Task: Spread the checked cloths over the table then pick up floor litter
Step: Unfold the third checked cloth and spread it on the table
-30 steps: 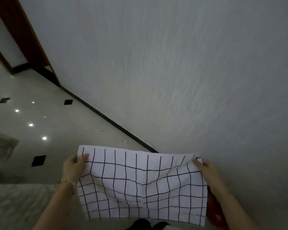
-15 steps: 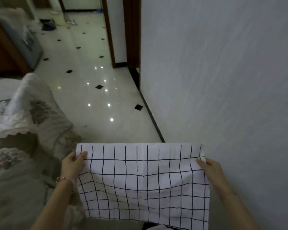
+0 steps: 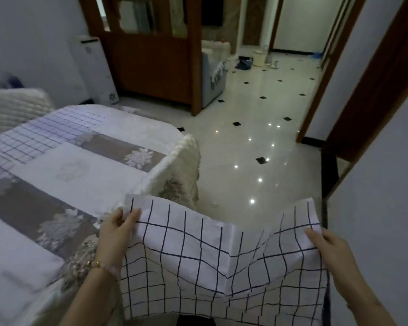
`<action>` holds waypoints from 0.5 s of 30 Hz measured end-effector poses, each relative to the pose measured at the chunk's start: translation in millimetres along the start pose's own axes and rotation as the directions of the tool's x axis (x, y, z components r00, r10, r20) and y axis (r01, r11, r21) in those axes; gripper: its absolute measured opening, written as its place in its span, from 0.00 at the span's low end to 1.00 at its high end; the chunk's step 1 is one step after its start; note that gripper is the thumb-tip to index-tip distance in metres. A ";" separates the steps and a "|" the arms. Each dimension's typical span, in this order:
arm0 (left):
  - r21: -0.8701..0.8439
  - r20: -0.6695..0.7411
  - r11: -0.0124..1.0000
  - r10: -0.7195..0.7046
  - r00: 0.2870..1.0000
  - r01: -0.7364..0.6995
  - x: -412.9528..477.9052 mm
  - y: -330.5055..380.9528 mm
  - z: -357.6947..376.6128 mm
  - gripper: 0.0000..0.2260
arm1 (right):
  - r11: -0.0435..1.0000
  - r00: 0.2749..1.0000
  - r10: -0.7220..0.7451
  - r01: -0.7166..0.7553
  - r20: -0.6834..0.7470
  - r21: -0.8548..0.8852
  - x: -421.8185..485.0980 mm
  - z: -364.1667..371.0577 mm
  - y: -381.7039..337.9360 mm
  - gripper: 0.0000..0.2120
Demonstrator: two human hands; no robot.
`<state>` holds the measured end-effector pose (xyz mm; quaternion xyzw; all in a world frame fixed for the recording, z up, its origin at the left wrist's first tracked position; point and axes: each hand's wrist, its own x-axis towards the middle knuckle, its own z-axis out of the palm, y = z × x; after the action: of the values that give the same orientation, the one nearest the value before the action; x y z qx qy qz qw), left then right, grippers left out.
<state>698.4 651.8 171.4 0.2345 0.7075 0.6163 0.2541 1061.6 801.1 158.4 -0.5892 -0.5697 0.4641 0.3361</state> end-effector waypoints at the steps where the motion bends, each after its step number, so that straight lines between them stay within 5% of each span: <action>1: -0.003 -0.029 0.999 0.038 0.999 -0.038 14.4 5.8 -0.7 0.14 | 1.000 0.999 -0.030 0.030 0.021 -0.001 25.4 14.4 -9.6 0.09; 7: 0.020 -0.285 0.985 0.171 0.943 -0.172 118.5 42.1 -24.8 0.12 | 0.991 0.971 -0.128 0.120 0.202 0.050 166.5 121.9 -100.7 0.12; 11: 0.018 -0.471 0.992 0.120 0.874 -0.126 174.6 45.7 -55.9 0.03 | 0.974 0.922 -0.223 0.201 0.315 0.103 233.2 196.1 -157.3 0.11; 15: 0.003 -0.593 1.000 0.007 0.805 -0.006 210.1 35.6 -93.1 0.07 | 0.969 0.862 -0.247 0.211 0.443 0.129 283.3 272.0 -195.6 0.14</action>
<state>478.8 721.9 202.1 0.0331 0.7509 0.6593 0.0185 715.9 1068.0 199.4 -0.3787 -0.6802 0.5676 0.2679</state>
